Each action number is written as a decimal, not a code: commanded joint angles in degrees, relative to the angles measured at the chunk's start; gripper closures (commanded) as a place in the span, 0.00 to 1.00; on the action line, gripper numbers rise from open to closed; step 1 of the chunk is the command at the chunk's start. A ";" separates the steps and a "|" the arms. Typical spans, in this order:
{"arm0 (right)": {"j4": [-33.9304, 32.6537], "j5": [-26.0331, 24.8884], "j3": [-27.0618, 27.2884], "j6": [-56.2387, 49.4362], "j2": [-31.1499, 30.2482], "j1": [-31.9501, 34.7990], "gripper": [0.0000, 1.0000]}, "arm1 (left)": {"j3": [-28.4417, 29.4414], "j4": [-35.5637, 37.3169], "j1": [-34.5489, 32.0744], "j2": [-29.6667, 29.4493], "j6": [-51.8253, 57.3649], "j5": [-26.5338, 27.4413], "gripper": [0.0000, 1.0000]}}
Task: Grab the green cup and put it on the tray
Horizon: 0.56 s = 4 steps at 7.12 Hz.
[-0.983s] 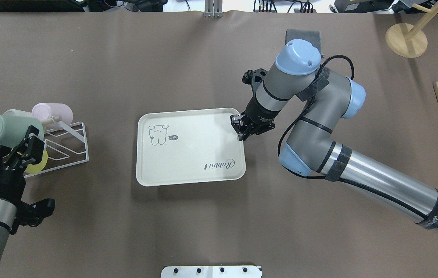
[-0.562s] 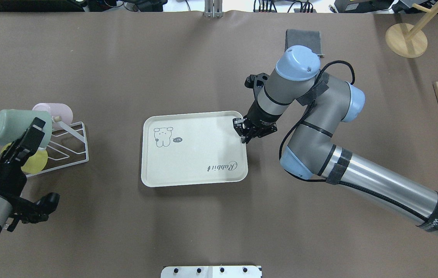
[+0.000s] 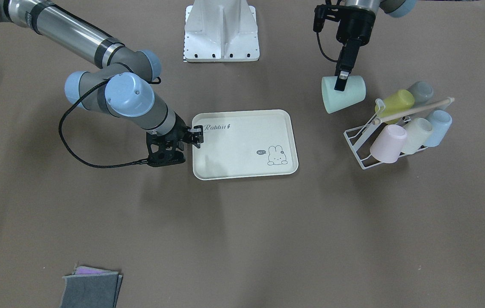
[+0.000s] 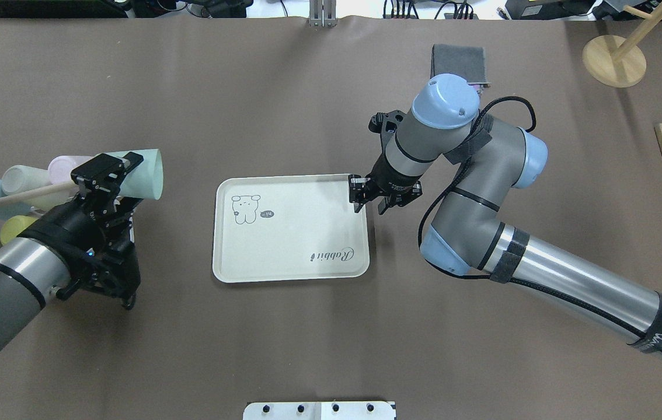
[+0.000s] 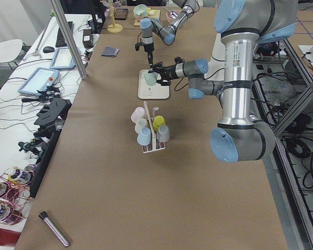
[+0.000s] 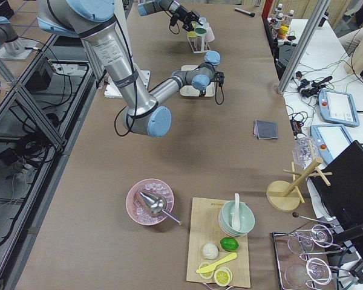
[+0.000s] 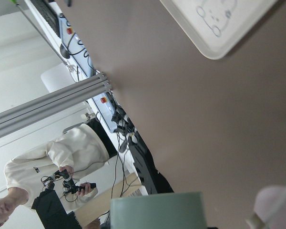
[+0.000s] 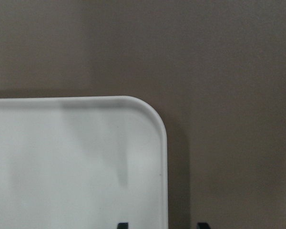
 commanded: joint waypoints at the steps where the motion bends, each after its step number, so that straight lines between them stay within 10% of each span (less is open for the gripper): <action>1: 0.02 1.09 1.57 -1.10 -2.18 4.32 0.00 | 6.70 -5.16 -1.53 -8.74 -16.22 -9.64 0.77; 4: -0.15 12.32 2.46 -9.45 -7.90 17.75 0.00 | 23.21 -27.55 -1.62 -17.53 -33.80 -18.35 0.80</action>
